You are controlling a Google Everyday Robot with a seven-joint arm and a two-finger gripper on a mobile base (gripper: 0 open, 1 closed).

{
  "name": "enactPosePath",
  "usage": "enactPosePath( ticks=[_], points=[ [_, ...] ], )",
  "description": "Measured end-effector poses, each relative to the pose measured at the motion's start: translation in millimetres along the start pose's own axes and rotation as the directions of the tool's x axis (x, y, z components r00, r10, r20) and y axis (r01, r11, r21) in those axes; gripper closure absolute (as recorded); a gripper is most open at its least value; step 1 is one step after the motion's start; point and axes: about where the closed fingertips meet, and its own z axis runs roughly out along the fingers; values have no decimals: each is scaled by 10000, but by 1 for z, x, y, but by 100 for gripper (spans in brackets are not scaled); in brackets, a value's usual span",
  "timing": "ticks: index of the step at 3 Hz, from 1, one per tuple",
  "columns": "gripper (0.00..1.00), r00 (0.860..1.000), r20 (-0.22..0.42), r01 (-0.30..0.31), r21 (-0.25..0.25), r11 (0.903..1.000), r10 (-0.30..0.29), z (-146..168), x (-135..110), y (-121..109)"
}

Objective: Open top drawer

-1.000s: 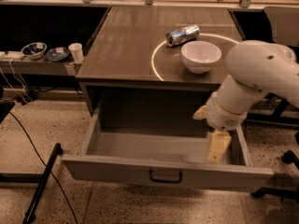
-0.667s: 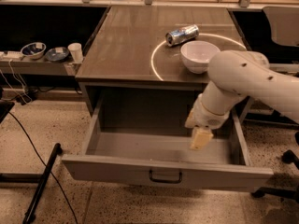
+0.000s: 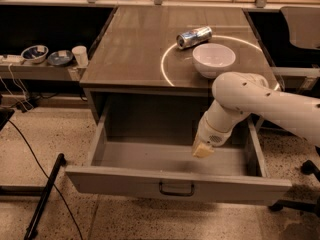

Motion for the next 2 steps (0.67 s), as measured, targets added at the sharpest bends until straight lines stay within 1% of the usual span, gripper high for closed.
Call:
enactPosePath(
  ticks=[1,2],
  points=[
    [100,9994,11,-348,-764,9965,350,0,5,37],
    [100,9991,210,-334,-1301,9909,364,-10,0,75]
  ],
)
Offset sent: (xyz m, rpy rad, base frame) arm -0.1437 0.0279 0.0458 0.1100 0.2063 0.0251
